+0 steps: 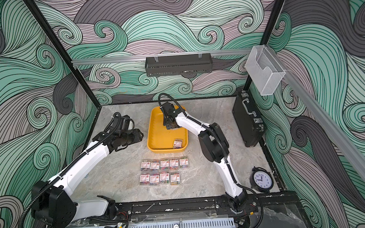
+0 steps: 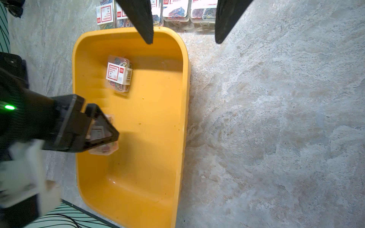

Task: Take the paper clips out of the storage box
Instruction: Pick up the boxed paper clips from the storage box, then place the boxed paper clips at the center of the board.

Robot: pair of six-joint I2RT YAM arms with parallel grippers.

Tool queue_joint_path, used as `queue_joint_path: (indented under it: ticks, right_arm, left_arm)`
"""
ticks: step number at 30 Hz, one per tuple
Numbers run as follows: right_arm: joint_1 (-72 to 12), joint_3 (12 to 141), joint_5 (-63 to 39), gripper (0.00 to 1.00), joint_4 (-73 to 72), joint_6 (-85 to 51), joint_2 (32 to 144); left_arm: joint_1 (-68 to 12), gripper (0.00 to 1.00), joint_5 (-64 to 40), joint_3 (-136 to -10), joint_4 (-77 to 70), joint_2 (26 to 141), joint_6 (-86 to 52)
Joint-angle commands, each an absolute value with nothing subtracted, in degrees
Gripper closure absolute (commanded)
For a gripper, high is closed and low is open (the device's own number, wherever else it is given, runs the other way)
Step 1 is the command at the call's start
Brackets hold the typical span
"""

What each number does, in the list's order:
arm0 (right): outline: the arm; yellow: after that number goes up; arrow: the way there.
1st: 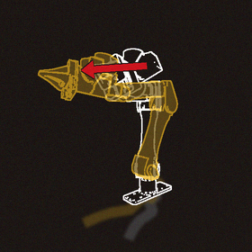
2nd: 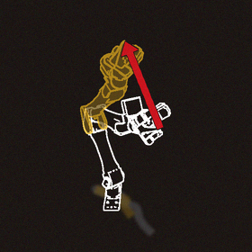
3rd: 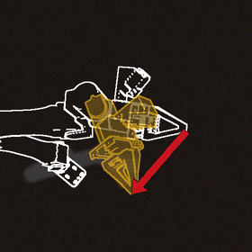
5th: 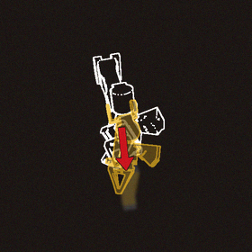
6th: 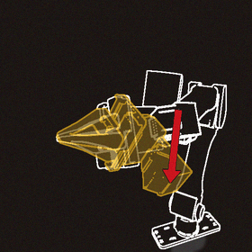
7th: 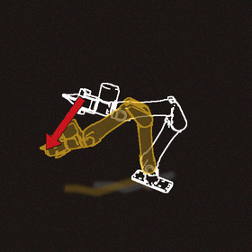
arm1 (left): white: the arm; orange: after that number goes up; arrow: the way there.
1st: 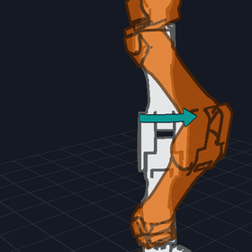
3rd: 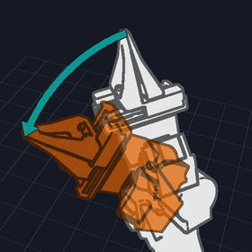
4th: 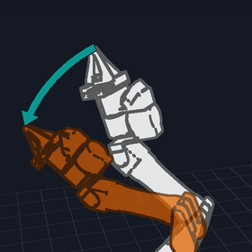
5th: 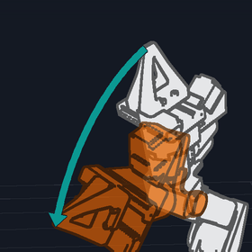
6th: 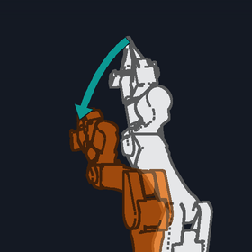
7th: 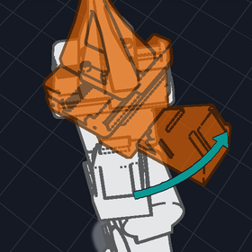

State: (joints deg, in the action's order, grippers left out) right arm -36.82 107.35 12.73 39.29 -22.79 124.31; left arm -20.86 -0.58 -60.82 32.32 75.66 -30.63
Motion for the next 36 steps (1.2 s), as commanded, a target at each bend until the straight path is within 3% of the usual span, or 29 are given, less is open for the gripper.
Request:
queue_joint_path:
  ticks: [1,10,17,25,36]
  right_arm:
    - [-38.1,102.3,14.6,0.47,38.3,-22.6,115.6]
    - [-43.2,80.6,17.6,0.47,42.0,-26.4,90.5]
    - [-51.7,62.5,18.1,0.47,46.3,-38.2,73.8]
    - [-61.2,51.2,18.3,0.47,43.9,-51.9,72.1]
    - [-62.8,43.2,12.9,0.47,31.6,-57.2,76.2]
  left_arm:
    - [-20.8,0.5,-1.6,-61.8,32.4,76.6,-31.3]
    - [-21.0,0.5,-1.7,-63.1,33.8,78.4,-29.7]
    - [-21.0,0.51,-0.2,-63.5,35.1,78.3,-29.5]
    - [-21.1,0.51,0.5,-66.8,37.8,78.4,-28.5]
    - [-21.2,0.51,0.0,-67.0,38.5,79.5,-28.7]
